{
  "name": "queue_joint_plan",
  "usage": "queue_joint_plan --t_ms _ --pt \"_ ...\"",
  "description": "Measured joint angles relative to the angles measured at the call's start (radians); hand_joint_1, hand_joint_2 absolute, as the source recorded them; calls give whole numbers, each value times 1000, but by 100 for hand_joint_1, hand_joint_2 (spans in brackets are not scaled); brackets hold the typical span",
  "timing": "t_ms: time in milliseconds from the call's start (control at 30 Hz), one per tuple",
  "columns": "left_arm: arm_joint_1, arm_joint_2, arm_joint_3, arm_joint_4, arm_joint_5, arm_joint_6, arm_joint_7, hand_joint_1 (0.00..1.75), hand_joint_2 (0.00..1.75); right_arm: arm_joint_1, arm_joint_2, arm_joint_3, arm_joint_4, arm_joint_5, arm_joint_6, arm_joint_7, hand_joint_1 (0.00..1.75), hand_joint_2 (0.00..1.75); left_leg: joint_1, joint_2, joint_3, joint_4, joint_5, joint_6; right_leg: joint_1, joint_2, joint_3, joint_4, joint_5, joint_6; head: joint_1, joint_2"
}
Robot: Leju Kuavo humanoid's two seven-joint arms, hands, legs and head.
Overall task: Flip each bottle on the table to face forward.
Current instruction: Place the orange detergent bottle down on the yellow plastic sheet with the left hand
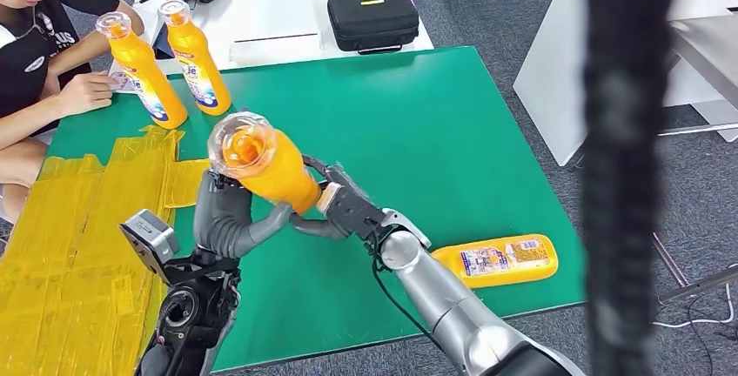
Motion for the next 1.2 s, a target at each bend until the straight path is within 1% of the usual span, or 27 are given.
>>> queue_joint_plan --t_ms 67,267,533,733,967,1000,1100,1133,1200 --pt "-7 0 5 18 5 25 -6 0 175 0 11 39 13 30 -19 -7 175 175 0 0 0 0 0 0 0 0 0 0 0 0 0 0" --pt "-18 -1 8 50 -6 79 -12 0 175 -1 14 82 20 51 -60 -1 175 175 0 0 0 0 0 0 0 0 0 0 0 0 0 0" --pt "-29 -6 0 86 -8 140 -3 0 175 4 6 108 24 61 -98 9 175 175 0 0 0 0 0 0 0 0 0 0 0 0 0 0" --pt "-37 -8 -7 110 -27 188 3 0 175 6 -1 124 24 62 -104 22 175 175 0 0 0 0 0 0 0 0 0 0 0 0 0 0" --pt "-37 -8 -10 116 -35 201 7 0 175 10 -6 130 23 62 -105 23 175 175 0 0 0 0 0 0 0 0 0 0 0 0 0 0" --pt "-37 -8 -10 117 -36 202 7 39 175 10 -6 130 23 62 -106 23 175 175 0 0 0 0 0 0 0 0 0 0 0 0 0 0" --pt "-38 -8 -10 117 -35 207 8 170 175 11 -7 132 23 62 -108 24 175 175 0 0 0 0 0 0 0 0 0 0 0 0 0 0" --pt "-38 -8 -10 117 -32 210 6 175 175 11 -7 132 23 62 -109 24 175 175 0 0 0 0 0 0 0 0 0 0 0 0 0 0" --pt "-37 -8 -8 117 -18 216 -2 175 175 11 -7 133 23 62 -110 25 175 175 0 0 0 0 0 0 0 0 0 0 0 0 0 0"
